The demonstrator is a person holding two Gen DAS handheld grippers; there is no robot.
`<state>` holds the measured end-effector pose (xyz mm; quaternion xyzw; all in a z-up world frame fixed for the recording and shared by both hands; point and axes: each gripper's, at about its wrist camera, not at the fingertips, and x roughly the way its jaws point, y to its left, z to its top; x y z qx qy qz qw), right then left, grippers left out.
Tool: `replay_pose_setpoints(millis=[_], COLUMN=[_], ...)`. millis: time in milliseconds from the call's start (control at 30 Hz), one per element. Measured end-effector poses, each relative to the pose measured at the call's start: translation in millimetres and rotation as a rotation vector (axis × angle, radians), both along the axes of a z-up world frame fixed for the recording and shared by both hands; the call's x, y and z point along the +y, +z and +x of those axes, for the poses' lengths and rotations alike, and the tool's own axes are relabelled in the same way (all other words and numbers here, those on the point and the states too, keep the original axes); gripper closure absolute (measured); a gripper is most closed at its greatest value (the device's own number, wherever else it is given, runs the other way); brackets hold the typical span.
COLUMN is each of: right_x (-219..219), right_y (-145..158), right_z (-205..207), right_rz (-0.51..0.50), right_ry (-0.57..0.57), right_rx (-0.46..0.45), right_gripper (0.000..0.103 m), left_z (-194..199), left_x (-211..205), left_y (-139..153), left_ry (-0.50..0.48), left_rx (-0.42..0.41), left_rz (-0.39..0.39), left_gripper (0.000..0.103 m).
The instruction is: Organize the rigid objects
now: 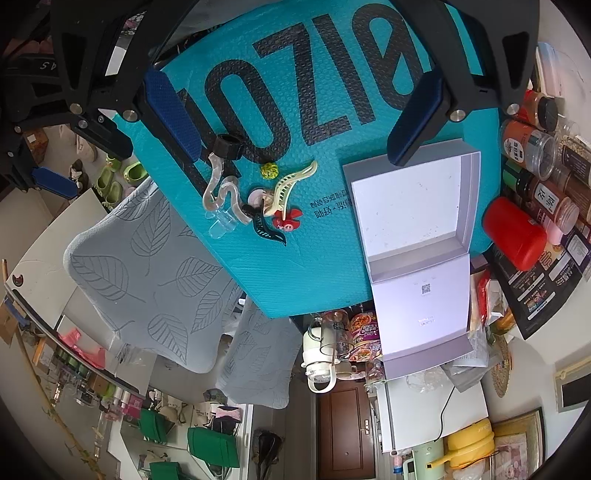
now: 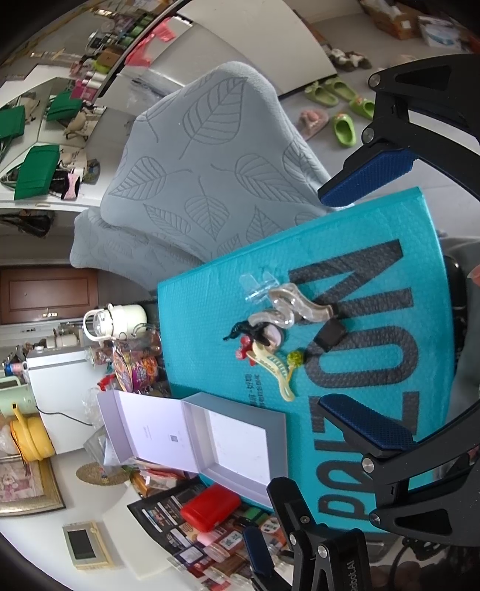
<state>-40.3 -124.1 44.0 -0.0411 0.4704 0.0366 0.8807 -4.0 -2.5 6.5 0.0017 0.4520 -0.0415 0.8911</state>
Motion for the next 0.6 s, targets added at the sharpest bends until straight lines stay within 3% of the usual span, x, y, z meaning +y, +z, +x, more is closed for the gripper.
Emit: replay_pose_setpoints(millis=[600], right_x=[-1.7], right_y=[-0.2], right_z=[-5.2], right_rz=[-0.005], right_ry=[-0.005], right_rx=[0.007], right_gripper=[0.0], left_z=[-4.0], left_x=[-4.1], left_y=[-1.1], left_ry=[-0.015], left_rx=[-0.008], left_rz=[-0.005], left_gripper=[0.0])
